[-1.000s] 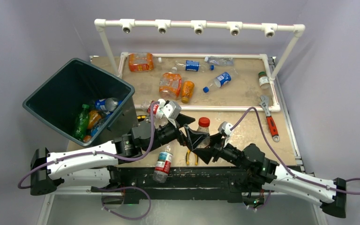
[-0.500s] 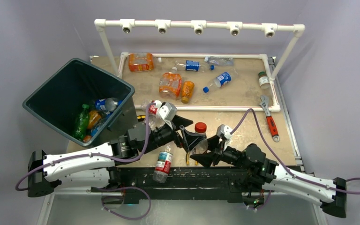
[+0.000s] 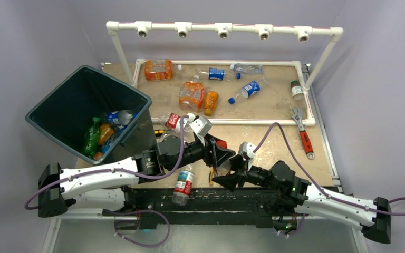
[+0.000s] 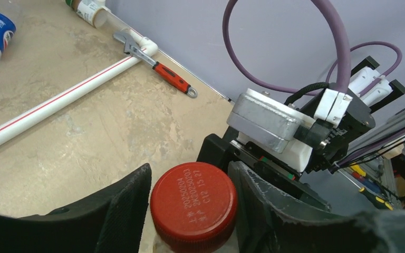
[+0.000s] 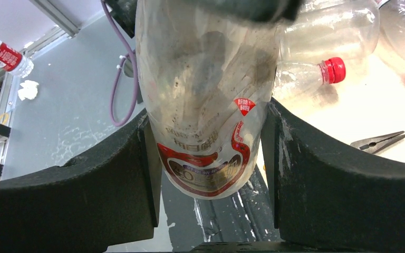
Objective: Put the plastic bottles in the bin
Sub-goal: Pick up the plastic bottle from the corner of the board, then place the plastic bottle in the trash bin.
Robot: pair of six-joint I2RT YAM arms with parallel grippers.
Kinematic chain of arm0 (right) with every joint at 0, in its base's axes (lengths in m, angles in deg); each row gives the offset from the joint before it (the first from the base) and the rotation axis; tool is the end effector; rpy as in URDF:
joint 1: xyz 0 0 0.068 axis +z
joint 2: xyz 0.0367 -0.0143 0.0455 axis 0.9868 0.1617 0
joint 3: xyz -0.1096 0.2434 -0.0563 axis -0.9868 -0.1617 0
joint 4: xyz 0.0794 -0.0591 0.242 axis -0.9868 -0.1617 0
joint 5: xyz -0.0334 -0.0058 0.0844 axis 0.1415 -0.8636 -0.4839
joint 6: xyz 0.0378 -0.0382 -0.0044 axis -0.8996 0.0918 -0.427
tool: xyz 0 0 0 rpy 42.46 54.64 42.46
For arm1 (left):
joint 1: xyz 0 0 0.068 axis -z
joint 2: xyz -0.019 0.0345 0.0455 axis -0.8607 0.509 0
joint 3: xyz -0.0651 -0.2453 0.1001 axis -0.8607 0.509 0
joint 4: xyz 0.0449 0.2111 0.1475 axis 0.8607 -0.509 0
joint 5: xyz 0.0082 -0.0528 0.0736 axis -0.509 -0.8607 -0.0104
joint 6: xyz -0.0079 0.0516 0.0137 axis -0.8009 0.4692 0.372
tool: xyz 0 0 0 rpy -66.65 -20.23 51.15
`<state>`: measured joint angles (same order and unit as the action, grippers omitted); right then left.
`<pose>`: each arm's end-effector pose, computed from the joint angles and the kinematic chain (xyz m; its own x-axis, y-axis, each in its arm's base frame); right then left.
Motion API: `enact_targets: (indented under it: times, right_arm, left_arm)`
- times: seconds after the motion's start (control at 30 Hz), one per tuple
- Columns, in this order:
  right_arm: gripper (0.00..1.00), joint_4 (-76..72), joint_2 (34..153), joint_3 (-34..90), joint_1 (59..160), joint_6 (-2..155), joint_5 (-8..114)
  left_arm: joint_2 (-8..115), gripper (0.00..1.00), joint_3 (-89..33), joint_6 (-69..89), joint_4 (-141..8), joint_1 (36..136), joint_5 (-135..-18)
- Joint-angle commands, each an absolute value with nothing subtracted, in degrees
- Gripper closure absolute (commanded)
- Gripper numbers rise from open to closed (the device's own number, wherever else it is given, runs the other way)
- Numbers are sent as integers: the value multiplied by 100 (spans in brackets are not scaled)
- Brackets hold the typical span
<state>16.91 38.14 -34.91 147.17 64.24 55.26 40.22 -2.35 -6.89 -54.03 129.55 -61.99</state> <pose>0.0542 0.1332 0.2405 -0.2773 0.1750 -0.9447 -0.9103 0.2667 0.3166 0.0917 -0.2429 0.3360 -0.4303 -0.1879 -0.8829 0.7889 0.3971 -0.4690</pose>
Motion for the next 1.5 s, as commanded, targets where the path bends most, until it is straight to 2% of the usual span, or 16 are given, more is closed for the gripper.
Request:
enact_targets:
  times: [0.0,0.07,0.1,0.2,0.33,0.4,0.47,0.53,0.6,0.8,0.97,1.13,1.27,1.3,1.4,1.47]
  right_arm:
    - [100,1732,3523,-3268,14732,6515,5567]
    - [100,1697,3476,-3260,14732,6512,5579]
    - [100,1683,3470,-3247,14731,6514,5574]
    - [100,1680,3460,-3224,14732,6531,5545]
    - [100,1653,3335,-3254,14732,6500,5597]
    - [95,1611,3233,-3265,14732,6458,5620]
    - [73,1566,3108,-3284,14732,6396,5680]
    - [43,1508,3034,-3273,14732,6317,5728]
    - [3,1372,3007,-3196,14731,6260,5764]
    - [1,668,2979,-2752,14732,5943,6231]
    - [1,628,2902,-2689,14732,5354,6895]
    - [1,518,2934,-2758,14732,5215,7228]
    - [1,347,2986,-2936,14732,5082,7494]
    - [1,343,3001,-2976,14732,5070,7553]
    - [1,405,3070,-3051,14732,5063,7575]
    - [1,462,3134,-3046,14732,5095,7510]
  left_arm:
    - [3818,58,-347,-776,-5122,12962,-6128]
    - [3802,70,-323,-830,-5120,12962,-6123]
    - [3801,72,-317,-855,-5130,12962,-6135]
    - [3846,55,-384,-913,-5160,12971,-6231]
    - [3952,53,-556,-925,-5284,12971,-6397]
    - [3998,70,-596,-927,-5276,12979,-6460]
    - [4046,95,-660,-920,-5305,12980,-6480]
    - [4112,100,-849,-862,-5488,12980,-6447]
    - [4194,100,-1157,-718,-5771,12980,-6406]
    - [4496,100,-2721,-2,-7286,12980,-5823]
    - [4877,100,-4640,978,-8343,12980,-4625]
    - [5420,100,-6256,2372,-8972,12980,-2188]
    - [5631,100,-6259,4829,-7162,12847,57]
    - [5718,100,-6326,5025,-6985,12546,110]
    - [6342,100,-7713,3067,-9482,10956,-931]
    - [6402,100,-7984,2353,-10147,10135,-1357]
